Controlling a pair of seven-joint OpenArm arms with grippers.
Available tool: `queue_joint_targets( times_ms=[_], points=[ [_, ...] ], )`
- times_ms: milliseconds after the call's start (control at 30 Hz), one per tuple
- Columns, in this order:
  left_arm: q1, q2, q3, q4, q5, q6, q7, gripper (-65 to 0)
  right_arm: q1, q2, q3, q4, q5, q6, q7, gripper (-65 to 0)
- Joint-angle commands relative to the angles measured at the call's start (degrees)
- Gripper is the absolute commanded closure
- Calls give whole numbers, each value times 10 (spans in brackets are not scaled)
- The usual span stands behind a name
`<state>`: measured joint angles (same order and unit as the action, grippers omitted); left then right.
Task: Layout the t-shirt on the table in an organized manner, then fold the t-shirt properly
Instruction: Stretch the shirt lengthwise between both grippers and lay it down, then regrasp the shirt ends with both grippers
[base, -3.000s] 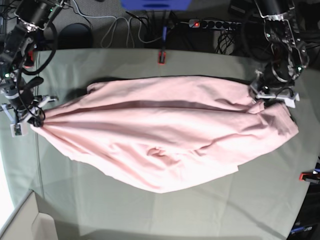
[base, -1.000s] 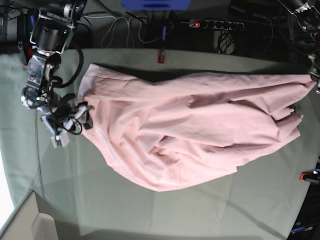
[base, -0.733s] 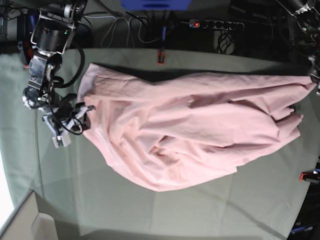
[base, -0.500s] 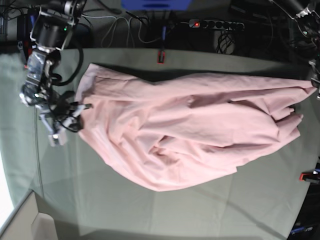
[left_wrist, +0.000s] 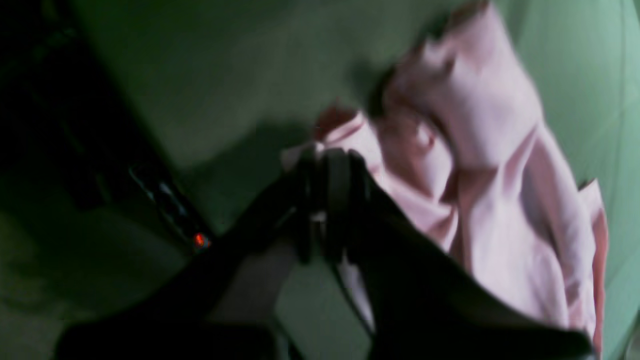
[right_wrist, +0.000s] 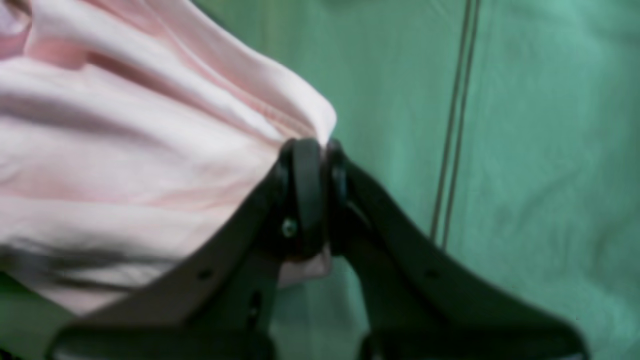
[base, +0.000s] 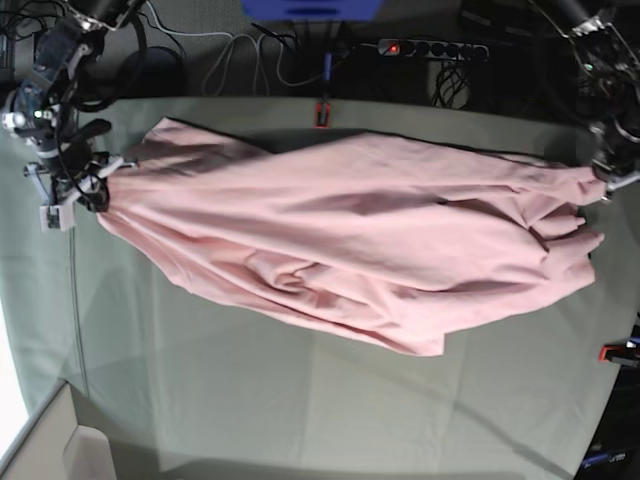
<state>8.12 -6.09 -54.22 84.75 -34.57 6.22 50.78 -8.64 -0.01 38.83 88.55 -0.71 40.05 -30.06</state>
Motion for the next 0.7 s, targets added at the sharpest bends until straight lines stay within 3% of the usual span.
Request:
queue_joint_targets(
  times_ms=[0,100,167,500,667],
  points=[
    [-3,-13,-2,10,-5,0,-10,-1,5,8,13,12,6,-1,14,0],
    [-3,-5,-2,10,-5,0,-10,-1,10,9,39,12,6,-1,14,0],
    [-3,-3,-2,10,-5,0,-10,-1,11,17,38,12,6,-1,14,-35],
    [-3,-3,-2,10,-5,0,-9,-1,15,31,23,30,9,-1,15,-364],
    [-8,-3,-2,10,-5,0,-9,-1,-2,13,20,90,9,-1,14,-384]
  ],
)
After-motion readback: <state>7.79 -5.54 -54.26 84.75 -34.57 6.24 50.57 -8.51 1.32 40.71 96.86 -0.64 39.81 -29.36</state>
